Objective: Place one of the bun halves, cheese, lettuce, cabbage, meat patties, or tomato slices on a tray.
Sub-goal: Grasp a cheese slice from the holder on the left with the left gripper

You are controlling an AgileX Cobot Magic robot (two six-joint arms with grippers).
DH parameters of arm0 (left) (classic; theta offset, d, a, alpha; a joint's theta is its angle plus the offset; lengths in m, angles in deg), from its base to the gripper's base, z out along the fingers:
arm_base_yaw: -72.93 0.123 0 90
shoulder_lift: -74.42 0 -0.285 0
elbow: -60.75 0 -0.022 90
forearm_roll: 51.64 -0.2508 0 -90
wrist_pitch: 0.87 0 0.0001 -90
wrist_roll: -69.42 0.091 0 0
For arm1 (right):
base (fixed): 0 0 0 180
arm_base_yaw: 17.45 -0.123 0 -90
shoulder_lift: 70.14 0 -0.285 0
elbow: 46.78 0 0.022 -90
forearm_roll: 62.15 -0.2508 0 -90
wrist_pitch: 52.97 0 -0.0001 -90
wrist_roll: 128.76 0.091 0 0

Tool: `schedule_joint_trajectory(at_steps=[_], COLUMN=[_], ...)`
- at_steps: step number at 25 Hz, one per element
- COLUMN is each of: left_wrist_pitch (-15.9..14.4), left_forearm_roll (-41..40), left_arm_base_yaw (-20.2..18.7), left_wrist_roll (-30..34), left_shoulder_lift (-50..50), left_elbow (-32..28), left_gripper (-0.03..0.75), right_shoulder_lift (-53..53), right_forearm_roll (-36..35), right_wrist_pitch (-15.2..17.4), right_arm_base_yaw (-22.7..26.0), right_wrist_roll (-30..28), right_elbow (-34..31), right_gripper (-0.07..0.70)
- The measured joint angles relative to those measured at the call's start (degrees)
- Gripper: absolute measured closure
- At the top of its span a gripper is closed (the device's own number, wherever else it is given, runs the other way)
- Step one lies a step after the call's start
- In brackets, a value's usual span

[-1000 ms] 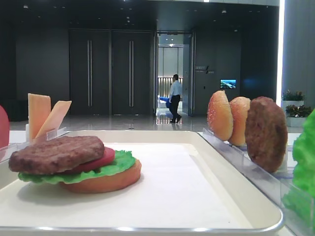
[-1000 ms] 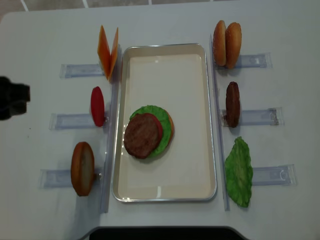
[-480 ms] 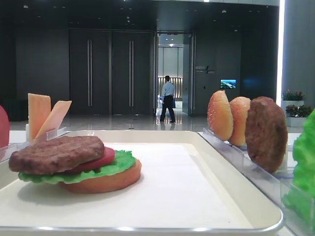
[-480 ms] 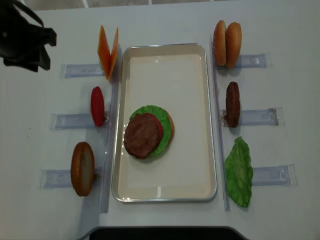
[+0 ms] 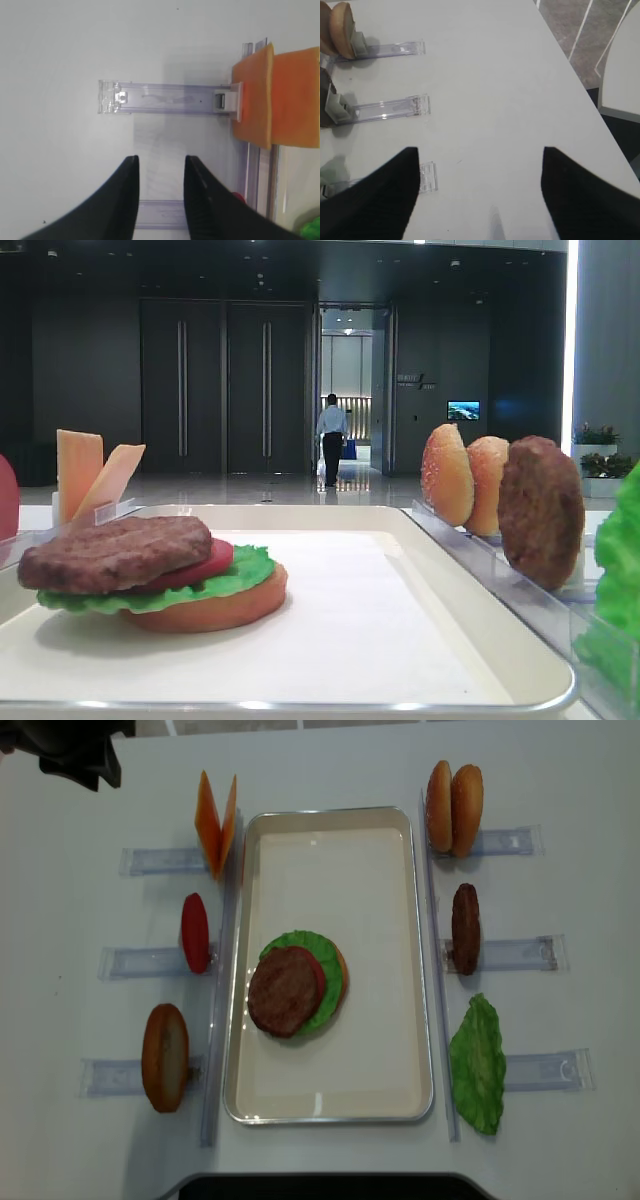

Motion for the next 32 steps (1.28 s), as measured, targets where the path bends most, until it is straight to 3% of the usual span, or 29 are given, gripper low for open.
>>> schedule_joint_trajectory(at_steps=[7,17,32], left_wrist_pitch=[-2.92,-0.30,2.93], left_forearm_roll=[0.95,1.42,0.29], left_arm_base_yaw=[-3.55,-13.26,-13.41], left_wrist_roll=[-3.15,-13.56,-15.56], left_shoulder_lift=[-2.45,-4.62,-13.28], left_elbow=[4.10,4.42,7.93], left_gripper=[0.472,0.472,0.465], right_shoulder_lift=[0.00,0.00,0.00], right_forearm_roll=[-0.09,-0.11,-0.11], right_wrist_pitch=[0.00,0.00,0.00], right_arm_base_yaw=[0.00,0.00,0.00], right_wrist_roll=[0.00,0.00,0.00], right_elbow=[0.00,0.00,0.00], right_gripper=[0.145,0.145,0.145])
